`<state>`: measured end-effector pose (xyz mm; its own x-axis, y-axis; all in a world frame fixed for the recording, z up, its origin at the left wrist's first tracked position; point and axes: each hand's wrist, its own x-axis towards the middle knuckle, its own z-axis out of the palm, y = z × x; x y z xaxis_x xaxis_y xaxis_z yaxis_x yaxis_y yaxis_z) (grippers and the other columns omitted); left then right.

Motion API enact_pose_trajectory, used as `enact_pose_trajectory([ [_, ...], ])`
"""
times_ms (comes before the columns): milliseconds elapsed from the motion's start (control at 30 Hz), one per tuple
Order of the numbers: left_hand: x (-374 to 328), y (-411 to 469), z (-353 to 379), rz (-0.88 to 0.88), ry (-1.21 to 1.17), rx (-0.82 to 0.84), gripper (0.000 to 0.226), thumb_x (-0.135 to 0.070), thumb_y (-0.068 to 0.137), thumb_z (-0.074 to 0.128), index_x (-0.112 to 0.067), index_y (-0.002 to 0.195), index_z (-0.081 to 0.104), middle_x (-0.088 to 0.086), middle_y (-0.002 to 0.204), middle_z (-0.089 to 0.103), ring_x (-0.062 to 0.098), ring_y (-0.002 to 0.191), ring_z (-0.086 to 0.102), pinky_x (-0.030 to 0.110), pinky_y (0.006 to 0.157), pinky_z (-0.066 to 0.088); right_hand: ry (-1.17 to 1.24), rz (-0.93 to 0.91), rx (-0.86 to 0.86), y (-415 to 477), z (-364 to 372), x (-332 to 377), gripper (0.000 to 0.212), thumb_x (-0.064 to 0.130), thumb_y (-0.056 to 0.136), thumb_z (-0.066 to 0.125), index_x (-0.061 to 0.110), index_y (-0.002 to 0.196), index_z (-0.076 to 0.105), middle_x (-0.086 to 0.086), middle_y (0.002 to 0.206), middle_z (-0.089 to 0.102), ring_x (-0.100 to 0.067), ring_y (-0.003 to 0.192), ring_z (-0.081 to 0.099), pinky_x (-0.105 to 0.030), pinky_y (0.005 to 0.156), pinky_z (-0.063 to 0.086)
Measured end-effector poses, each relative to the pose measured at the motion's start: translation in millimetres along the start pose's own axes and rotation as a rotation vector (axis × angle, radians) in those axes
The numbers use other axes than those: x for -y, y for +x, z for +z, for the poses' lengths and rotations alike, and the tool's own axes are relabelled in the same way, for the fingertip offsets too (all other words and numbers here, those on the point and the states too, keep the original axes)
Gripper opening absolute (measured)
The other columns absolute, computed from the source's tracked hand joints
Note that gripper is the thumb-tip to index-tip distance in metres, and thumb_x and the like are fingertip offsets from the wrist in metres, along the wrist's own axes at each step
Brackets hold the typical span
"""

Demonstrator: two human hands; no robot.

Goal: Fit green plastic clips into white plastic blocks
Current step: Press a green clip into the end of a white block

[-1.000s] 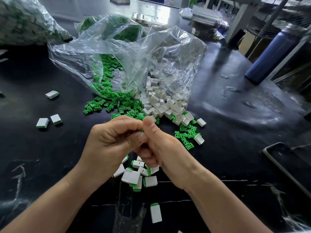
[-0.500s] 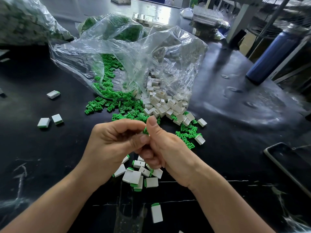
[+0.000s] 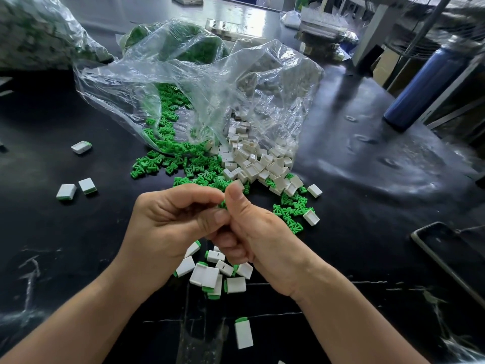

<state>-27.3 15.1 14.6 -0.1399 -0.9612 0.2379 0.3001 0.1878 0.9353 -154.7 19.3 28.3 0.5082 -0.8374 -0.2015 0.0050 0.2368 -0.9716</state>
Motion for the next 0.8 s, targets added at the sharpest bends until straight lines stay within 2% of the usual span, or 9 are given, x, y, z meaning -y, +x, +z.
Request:
enact_pose_trajectory([
  [67, 0.0, -0.3, -0.7, 0.008, 0.026, -0.007, 0.022, -0.008, 0.058, 0.068, 0.005, 0.076, 0.065, 0.022, 0.056, 0.062, 0.03, 0.042, 0.06, 0.032, 0.045, 0.052, -0.012, 0.009, 0.011, -0.7, 0.2, -0.7, 0.05, 0.066, 0.07, 0.027, 0.022, 0.06, 0.05, 0.009, 0.053, 0.029, -0.006, 0.049, 0.022, -0.02, 0.046, 0.019],
  [167, -0.3, -2.2, 0.1, 0.03, 0.054, -0.003, 0.015, -0.001, 0.062, 0.064, 0.009, 0.072, 0.066, 0.029, 0.059, 0.06, 0.035, 0.043, 0.06, 0.031, 0.043, 0.052, -0.021, 0.027, 0.041, -0.2, -1.9, -4.5, 0.073, 0.063, 0.074, 0.026, -0.004, 0.088, 0.051, 0.007, 0.056, 0.027, -0.007, 0.052, 0.021, -0.021, 0.048, 0.019],
  [200, -0.4, -2.5, 0.4, 0.032, 0.055, -0.001, 0.015, -0.001, 0.061, 0.063, 0.01, 0.072, 0.065, 0.03, 0.06, 0.059, 0.035, 0.043, 0.059, 0.031, 0.043, 0.052, -0.012, 0.03, 0.038, 0.3, -1.2, -4.9, 0.073, 0.062, 0.076, 0.026, -0.003, 0.093, 0.052, 0.006, 0.057, 0.025, -0.008, 0.053, 0.02, -0.022, 0.049, 0.019],
  [300, -1.2, -2.8, -0.5, 0.029, 0.032, 0.016, 0.021, -0.002, 0.06, 0.064, 0.01, 0.078, 0.064, 0.033, 0.06, 0.057, 0.036, 0.042, 0.058, 0.033, 0.042, 0.052, 0.01, -0.02, 0.039, 0.6, 1.9, -1.9, 0.05, 0.06, 0.08, 0.024, 0.026, 0.082, 0.061, 0.009, 0.057, 0.027, -0.006, 0.052, 0.022, -0.019, 0.048, 0.021],
  [367, -1.3, -2.0, -2.5, 0.025, 0.024, 0.035, 0.025, -0.006, 0.059, 0.066, 0.008, 0.079, 0.064, 0.034, 0.061, 0.057, 0.039, 0.043, 0.057, 0.034, 0.043, 0.052, 0.002, -0.053, 0.043, -0.1, 2.9, -0.7, 0.048, 0.06, 0.084, 0.023, 0.038, 0.073, 0.065, 0.011, 0.058, 0.028, -0.005, 0.053, 0.024, -0.018, 0.049, 0.022],
  [500, 1.8, 0.2, -9.2, 0.044, 0.102, 0.066, 0.026, -0.023, 0.065, 0.075, -0.004, 0.083, 0.071, 0.024, 0.073, 0.061, 0.035, 0.057, 0.063, 0.036, 0.05, 0.055, -0.022, 0.009, 0.005, -0.9, -0.5, -0.5, 0.063, 0.065, 0.078, 0.027, 0.008, 0.081, 0.056, 0.006, 0.059, 0.028, -0.006, 0.052, 0.025, -0.018, 0.049, 0.023],
  [600, 2.5, 2.0, -12.5, 0.048, 0.159, 0.096, 0.035, -0.044, 0.061, 0.079, -0.017, 0.083, 0.075, 0.01, 0.083, 0.057, 0.028, 0.067, 0.063, 0.033, 0.057, 0.056, -0.035, 0.004, -0.004, -2.6, 0.3, 1.4, 0.056, 0.061, 0.074, 0.029, 0.014, 0.081, 0.059, 0.007, 0.058, 0.03, -0.001, 0.048, 0.03, -0.01, 0.048, 0.03],
  [700, 1.2, 1.3, -11.8, 0.08, 0.122, 0.166, 0.031, -0.036, 0.067, 0.077, -0.01, 0.083, 0.073, 0.009, 0.08, 0.058, 0.028, 0.057, 0.065, 0.032, 0.053, 0.055, -0.083, 0.04, 0.024, -2.2, -3.9, -2.2, 0.086, 0.065, 0.077, 0.027, -0.011, 0.107, 0.051, 0.006, 0.059, 0.036, -0.004, 0.053, 0.032, -0.015, 0.05, 0.03],
  [800, 1.0, -0.6, -9.2, 0.103, 0.095, 0.197, 0.023, -0.025, 0.07, 0.074, -0.005, 0.081, 0.071, 0.012, 0.08, 0.056, 0.03, 0.052, 0.065, 0.032, 0.049, 0.055, -0.159, 0.056, 0.024, -1.6, -5.1, -5.1, 0.092, 0.074, 0.077, 0.02, -0.007, 0.103, 0.055, 0.007, 0.059, 0.044, -0.007, 0.056, 0.036, -0.019, 0.053, 0.032],
])
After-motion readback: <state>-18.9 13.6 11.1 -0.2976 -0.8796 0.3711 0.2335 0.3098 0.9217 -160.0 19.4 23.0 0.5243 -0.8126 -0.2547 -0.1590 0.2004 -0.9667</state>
